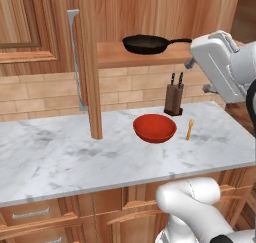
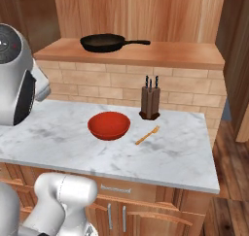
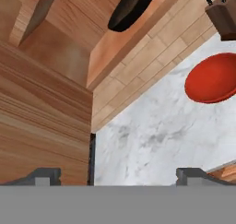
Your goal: Pick the pan from the cabinet and place it on the stove. Then turn on the stove burner for the pan.
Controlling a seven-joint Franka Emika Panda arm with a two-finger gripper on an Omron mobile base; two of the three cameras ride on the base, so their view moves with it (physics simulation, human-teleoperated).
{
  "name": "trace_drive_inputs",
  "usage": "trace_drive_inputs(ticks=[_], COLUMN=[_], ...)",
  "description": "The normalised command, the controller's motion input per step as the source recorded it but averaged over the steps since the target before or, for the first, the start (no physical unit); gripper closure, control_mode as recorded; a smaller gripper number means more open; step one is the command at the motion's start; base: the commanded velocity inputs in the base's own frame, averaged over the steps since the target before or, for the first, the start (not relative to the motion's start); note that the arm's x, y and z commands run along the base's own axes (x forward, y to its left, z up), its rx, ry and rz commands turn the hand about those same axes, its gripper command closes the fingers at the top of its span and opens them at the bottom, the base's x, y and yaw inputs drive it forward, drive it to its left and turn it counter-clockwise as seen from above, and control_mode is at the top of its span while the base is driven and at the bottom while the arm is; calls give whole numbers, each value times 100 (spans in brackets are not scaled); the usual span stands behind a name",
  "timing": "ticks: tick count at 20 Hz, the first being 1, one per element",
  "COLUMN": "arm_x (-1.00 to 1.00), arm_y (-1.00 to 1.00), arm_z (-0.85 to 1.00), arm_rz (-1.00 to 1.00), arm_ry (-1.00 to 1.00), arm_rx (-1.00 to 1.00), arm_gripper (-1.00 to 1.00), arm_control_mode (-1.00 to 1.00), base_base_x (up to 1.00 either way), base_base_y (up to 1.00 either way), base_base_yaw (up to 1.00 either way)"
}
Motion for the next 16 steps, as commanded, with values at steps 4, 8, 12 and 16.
trace_drive_inputs(ticks=[4,8,12,16], arm_x=[32,49,54,52], arm_y=[-53,-38,-32,-31], arm_z=[0,0,0,0], arm_rz=[-14,-9,-5,-8], arm_ry=[-17,-23,-21,-9], arm_rx=[-4,-1,0,0], arm_gripper=[-100,-100,-100,-100], arm_control_mode=[-100,-100,-100,-100], base_base_x=[0,0,0,0], base_base_y=[0,0,0,0], base_base_yaw=[0,0,0,0])
